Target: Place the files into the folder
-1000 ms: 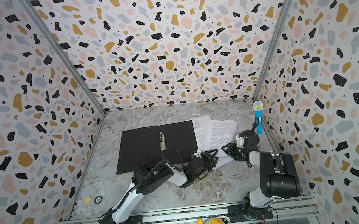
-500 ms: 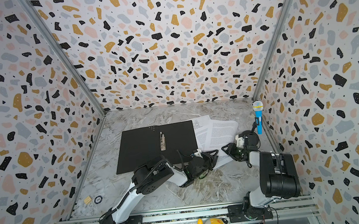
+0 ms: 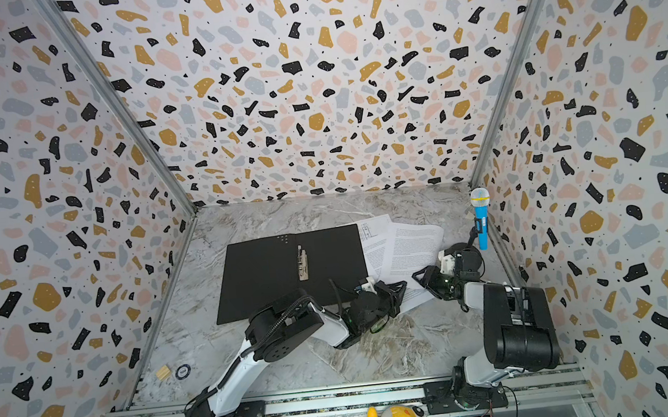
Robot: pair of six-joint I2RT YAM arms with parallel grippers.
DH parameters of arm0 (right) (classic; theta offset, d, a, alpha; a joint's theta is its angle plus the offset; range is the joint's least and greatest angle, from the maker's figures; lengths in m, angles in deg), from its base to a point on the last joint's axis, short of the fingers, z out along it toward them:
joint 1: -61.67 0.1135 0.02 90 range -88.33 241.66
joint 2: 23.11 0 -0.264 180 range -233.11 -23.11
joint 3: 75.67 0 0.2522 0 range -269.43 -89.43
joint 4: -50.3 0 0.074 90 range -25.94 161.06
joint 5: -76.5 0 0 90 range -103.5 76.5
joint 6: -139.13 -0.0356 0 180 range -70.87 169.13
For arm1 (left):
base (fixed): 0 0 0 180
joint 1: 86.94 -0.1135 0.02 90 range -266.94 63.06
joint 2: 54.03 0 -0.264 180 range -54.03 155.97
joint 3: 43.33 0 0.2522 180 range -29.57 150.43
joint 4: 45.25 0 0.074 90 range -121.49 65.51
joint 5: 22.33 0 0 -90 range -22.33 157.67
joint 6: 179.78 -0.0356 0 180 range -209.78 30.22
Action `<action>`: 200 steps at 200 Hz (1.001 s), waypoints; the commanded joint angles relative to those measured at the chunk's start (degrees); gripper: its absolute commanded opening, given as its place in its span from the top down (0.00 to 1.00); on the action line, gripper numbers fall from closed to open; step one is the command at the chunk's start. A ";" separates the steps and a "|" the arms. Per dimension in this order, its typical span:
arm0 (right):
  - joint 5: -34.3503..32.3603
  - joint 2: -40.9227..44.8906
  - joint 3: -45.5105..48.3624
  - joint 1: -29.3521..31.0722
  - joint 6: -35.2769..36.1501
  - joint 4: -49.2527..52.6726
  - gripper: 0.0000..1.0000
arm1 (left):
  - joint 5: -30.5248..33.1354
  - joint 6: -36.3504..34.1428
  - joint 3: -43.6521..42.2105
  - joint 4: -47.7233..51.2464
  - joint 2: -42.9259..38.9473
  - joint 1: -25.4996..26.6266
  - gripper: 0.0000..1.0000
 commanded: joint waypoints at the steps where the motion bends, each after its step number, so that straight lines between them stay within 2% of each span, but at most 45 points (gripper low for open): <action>1: 0.38 2.26 0.32 -0.46 0.79 1.45 0.49 | 0.24 -0.39 1.41 -2.50 1.14 0.33 1.00; 50: 1.00 4.04 -0.04 -1.68 0.93 2.72 0.44 | -0.06 -1.14 1.70 -2.59 0.63 0.39 1.00; 102: 3.12 6.95 0.21 -4.60 0.63 4.20 0.25 | -1.50 -4.03 3.88 -1.17 -1.06 0.39 1.00; 125: 4.66 8.39 0.67 -5.99 0.12 3.86 0.19 | -2.38 -5.29 5.04 -0.34 -1.85 0.31 1.00; 200: 8.58 8.86 2.07 -9.40 -0.60 2.82 0.16 | -2.49 -8.63 2.47 1.07 -6.69 -1.35 1.00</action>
